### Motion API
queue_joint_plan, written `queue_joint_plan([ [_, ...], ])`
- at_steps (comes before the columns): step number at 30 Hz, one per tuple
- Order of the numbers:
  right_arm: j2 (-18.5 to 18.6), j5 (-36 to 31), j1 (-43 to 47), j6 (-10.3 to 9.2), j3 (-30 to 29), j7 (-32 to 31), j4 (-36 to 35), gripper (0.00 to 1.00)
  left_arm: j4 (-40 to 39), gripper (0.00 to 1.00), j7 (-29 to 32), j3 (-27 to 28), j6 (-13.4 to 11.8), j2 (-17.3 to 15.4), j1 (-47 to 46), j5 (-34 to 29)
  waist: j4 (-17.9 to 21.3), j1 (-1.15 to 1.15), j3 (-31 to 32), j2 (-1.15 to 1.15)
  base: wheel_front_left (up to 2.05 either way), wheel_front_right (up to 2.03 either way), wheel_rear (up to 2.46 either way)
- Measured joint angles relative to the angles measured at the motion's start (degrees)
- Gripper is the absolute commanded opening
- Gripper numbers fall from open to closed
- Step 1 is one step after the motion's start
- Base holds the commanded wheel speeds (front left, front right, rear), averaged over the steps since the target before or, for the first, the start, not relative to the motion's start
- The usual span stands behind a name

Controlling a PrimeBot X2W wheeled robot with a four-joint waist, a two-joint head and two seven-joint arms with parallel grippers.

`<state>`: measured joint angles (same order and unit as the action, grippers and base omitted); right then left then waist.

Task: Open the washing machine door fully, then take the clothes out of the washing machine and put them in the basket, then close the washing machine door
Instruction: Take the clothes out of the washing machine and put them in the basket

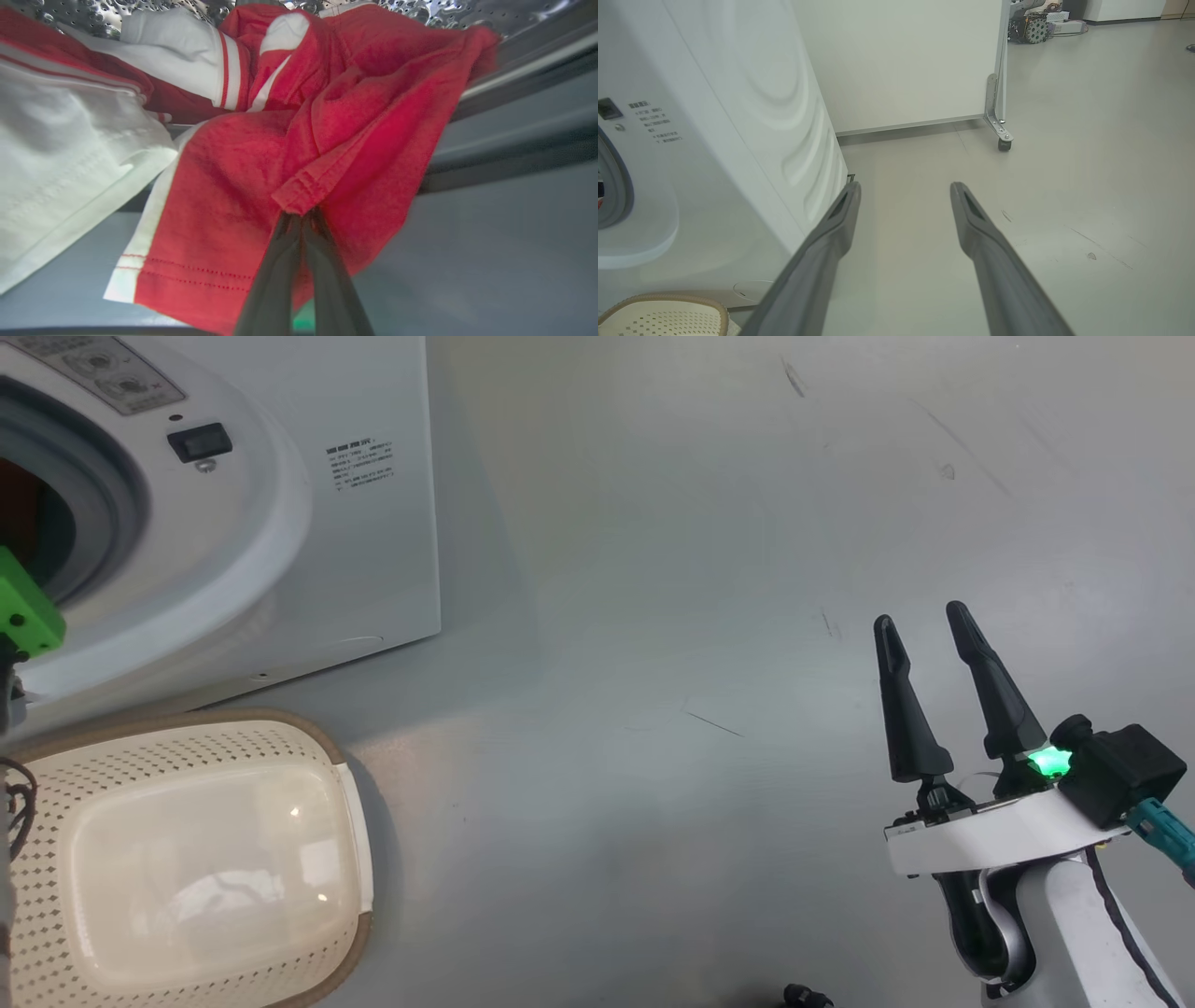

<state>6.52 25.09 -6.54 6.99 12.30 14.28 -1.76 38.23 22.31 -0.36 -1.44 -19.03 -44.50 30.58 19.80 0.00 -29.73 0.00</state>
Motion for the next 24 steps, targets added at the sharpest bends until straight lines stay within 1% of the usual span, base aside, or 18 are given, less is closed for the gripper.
queue_joint_plan([
  [9, 0.1, 0.0, 0.0, 0.00, -0.7, 0.0, 0.4, 1.00, 1.2, 0.00, -5.0, -1.0, 1.4, 0.9, 0.0, -0.7, -1.4, 0.00, 2.0, 0.00, 0.00, 0.00, 0.00],
  [24, 1.4, -0.5, 0.1, 0.00, -1.4, 0.0, 1.2, 1.00, 1.9, 0.00, -15.2, -3.5, 5.3, 4.4, 2.8, -1.9, -5.9, 0.00, 6.5, 0.00, 0.00, 0.00, 0.00],
])
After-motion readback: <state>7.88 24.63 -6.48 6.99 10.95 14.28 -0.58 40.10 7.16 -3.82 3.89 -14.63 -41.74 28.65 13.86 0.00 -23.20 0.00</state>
